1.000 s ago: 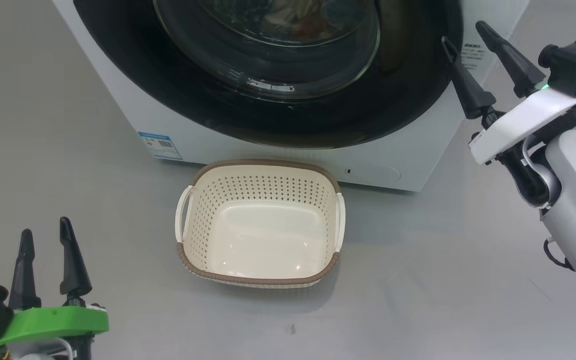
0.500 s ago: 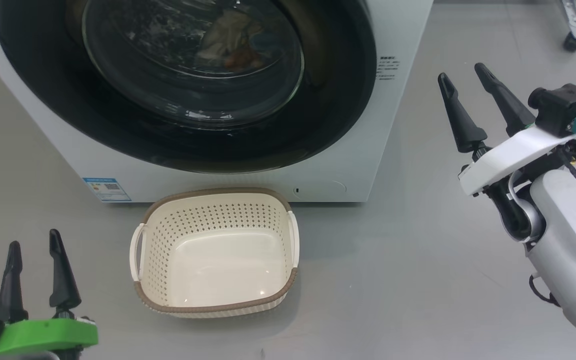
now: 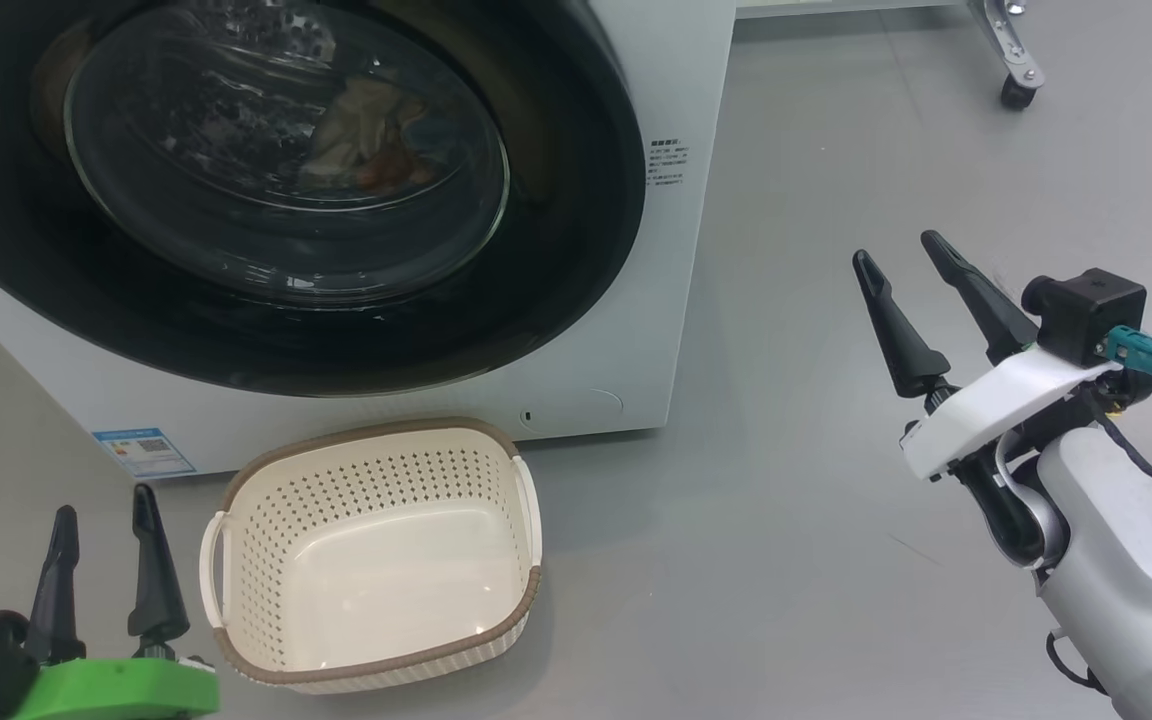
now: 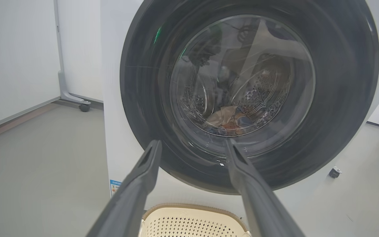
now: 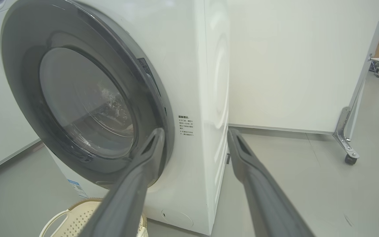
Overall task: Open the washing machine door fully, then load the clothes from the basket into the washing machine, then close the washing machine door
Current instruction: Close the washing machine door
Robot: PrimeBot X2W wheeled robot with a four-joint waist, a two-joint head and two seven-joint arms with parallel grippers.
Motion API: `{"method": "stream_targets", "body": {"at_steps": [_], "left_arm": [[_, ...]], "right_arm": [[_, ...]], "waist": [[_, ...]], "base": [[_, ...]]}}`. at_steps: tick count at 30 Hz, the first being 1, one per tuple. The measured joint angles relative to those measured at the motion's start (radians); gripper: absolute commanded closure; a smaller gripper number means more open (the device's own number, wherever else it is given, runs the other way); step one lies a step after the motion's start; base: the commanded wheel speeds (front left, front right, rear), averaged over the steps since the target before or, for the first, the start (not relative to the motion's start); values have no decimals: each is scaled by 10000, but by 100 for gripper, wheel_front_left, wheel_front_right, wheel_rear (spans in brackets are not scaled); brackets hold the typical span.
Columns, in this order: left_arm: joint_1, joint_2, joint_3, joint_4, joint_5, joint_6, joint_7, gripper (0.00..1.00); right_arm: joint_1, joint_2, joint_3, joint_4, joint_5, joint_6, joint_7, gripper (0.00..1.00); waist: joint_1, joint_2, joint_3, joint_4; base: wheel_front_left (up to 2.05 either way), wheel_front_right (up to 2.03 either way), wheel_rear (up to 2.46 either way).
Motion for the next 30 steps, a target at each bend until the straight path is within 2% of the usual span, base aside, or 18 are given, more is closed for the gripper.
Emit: {"method": "stream_targets", "body": {"at_steps": [15, 30], "left_arm": [[231, 215, -161, 58, -2, 0, 0, 0], [302, 349, -366, 151, -2, 0, 0, 0]], "right_arm": [[1224, 65, -853, -127, -247, 0, 0, 0], [1848, 249, -1323, -362, -612, 0, 0, 0]], "waist": [[0, 0, -421, -416], [0, 0, -413, -355]], "base": [[0, 0, 0], [0, 0, 0]]}}
